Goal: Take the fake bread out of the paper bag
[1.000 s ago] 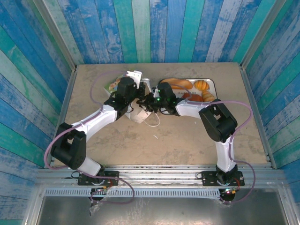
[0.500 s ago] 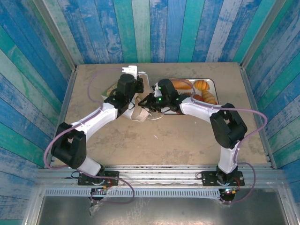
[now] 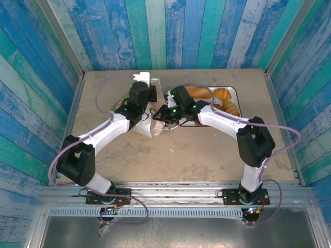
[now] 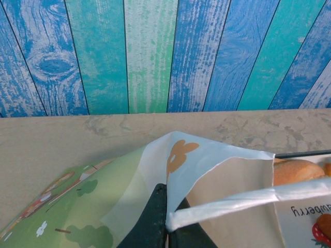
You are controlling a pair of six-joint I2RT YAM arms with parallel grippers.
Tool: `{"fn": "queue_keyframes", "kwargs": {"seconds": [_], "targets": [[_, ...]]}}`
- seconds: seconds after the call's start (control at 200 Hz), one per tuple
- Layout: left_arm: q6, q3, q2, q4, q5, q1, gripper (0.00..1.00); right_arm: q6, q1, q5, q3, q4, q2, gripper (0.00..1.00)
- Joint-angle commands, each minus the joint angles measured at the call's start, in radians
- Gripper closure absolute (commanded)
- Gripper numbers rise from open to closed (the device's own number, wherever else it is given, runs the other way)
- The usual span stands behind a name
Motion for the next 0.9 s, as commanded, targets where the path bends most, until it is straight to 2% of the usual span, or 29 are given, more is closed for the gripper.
{"fn": "queue_keyframes", "kwargs": {"seconds": [0.0, 0.21, 0.897], "targets": [[0.045, -0.035, -0.033, 0.032, 0.008, -0.001, 1.00, -0.057, 0.003, 0.014, 0.048, -0.018, -0.048, 0.84], [0.110, -0.045, -0.059, -0.008, 0.053, -0.001, 1.00, -0.045, -0.015, -0.017, 0.069, -0.021, -0.033, 0.85], [0.174, 0.087, 0.029, -0.112, -0.063, -0.001, 1.00, -0.032, -0.024, -0.049, -0.138, -0.032, -0.214, 0.87]]}}
